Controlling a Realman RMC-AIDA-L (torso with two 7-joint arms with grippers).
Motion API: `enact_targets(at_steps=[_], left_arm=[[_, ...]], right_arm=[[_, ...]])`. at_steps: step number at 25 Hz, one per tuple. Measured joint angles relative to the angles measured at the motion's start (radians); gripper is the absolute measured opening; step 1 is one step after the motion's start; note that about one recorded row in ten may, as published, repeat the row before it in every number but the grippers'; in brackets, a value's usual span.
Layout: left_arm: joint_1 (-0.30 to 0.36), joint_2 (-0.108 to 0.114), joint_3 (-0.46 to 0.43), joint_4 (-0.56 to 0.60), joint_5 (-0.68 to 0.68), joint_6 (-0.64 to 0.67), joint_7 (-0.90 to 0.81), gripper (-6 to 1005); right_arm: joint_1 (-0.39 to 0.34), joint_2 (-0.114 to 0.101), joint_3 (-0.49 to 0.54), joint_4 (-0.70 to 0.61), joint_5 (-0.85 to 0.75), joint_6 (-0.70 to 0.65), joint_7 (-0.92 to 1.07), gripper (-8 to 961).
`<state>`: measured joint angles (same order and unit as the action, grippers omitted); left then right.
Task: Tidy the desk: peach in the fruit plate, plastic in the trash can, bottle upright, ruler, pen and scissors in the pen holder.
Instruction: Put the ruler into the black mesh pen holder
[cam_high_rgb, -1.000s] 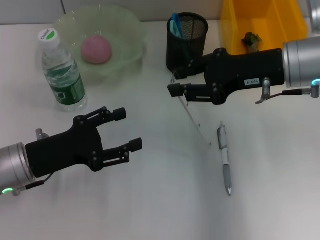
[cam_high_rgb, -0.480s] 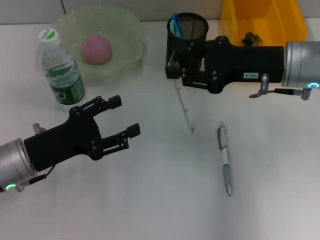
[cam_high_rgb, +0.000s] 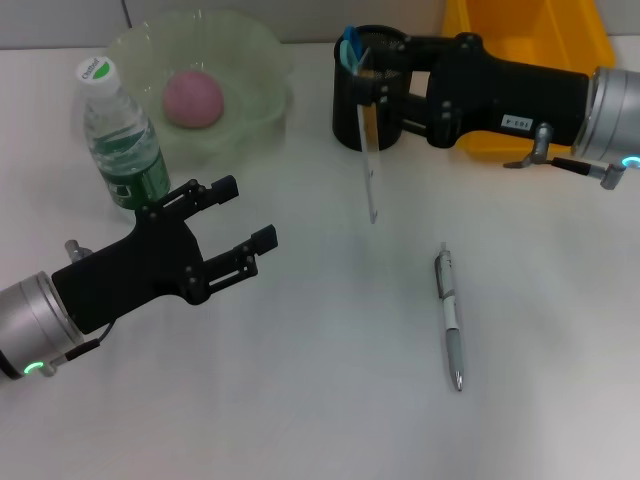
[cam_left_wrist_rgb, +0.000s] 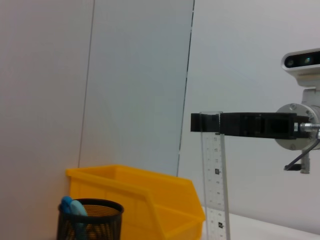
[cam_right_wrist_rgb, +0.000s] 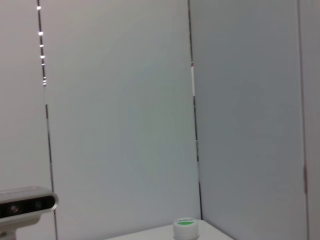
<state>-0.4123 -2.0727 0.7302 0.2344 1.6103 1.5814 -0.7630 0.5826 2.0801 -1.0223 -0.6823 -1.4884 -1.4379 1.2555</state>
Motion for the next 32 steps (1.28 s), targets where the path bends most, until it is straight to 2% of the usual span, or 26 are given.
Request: enact_targets(at_steps=[5, 17, 25, 32], left_arm=[[0.0, 0.0, 0.0, 0.0, -0.012, -0.012, 0.002, 757], [-0.005, -0.001, 0.0, -0.025, -0.029, -0.028, 0.043, 758], [-0.004, -0.001, 0.0, -0.027, -0.05, -0.044, 0.044, 758], [-0.002, -0.001, 0.0, -0.043, -0.089, -0.072, 0.051, 758]], right_arm=[[0.003, 0.0, 0.024, 0.012, 0.006, 0.023, -0.013, 383], [0.011, 0.002, 0.035, 0.05, 0.142, 0.079, -0.036, 383], [0.042, 0.0, 0.034, 0.102, 0.225, 0.199, -0.034, 383], [0.048, 0.002, 0.034, 0.116, 0.293, 0.241, -0.036, 383]])
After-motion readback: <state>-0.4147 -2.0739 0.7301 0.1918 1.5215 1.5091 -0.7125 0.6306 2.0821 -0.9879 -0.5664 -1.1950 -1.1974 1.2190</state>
